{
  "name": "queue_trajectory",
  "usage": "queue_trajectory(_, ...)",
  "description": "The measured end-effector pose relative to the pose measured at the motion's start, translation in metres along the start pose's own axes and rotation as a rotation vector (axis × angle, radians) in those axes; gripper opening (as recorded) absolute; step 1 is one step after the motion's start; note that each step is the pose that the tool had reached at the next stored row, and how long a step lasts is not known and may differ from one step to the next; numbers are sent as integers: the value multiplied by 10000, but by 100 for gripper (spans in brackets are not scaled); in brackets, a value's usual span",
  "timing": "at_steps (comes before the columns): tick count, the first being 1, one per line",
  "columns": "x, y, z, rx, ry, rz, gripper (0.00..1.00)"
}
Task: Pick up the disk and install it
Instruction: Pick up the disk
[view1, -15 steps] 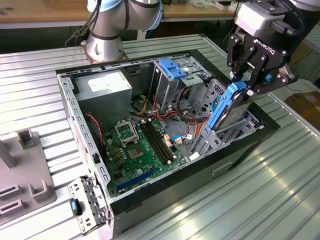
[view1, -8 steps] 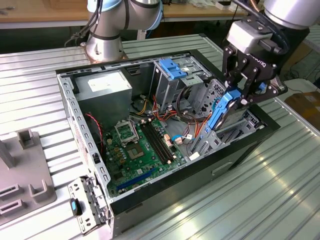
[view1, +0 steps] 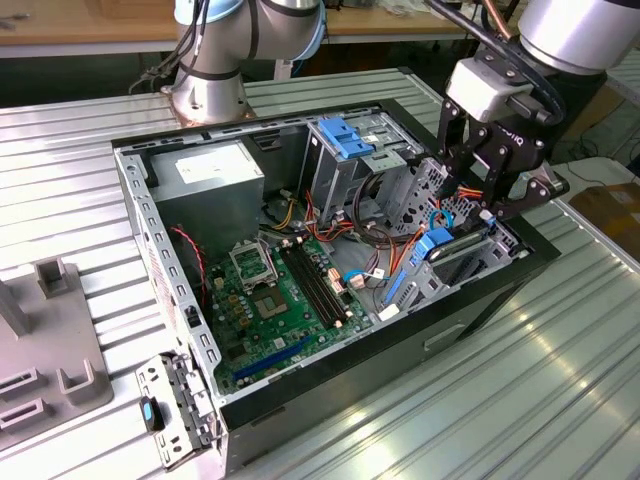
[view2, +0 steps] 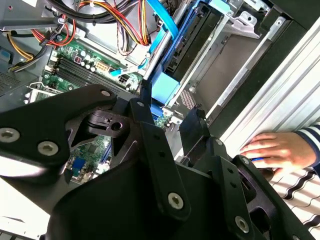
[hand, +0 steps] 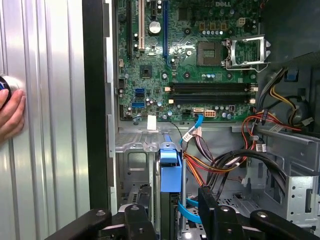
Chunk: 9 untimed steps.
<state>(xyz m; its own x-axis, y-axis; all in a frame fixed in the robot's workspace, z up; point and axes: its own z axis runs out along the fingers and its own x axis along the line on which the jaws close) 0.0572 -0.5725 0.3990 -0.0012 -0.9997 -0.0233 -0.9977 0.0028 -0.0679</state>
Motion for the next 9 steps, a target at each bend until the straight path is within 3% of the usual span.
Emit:
queue_trajectory(7, 0, 0, 4, 0, -1, 0, 50)
queue_trajectory(9, 3, 5, 69, 0, -1, 0, 50)
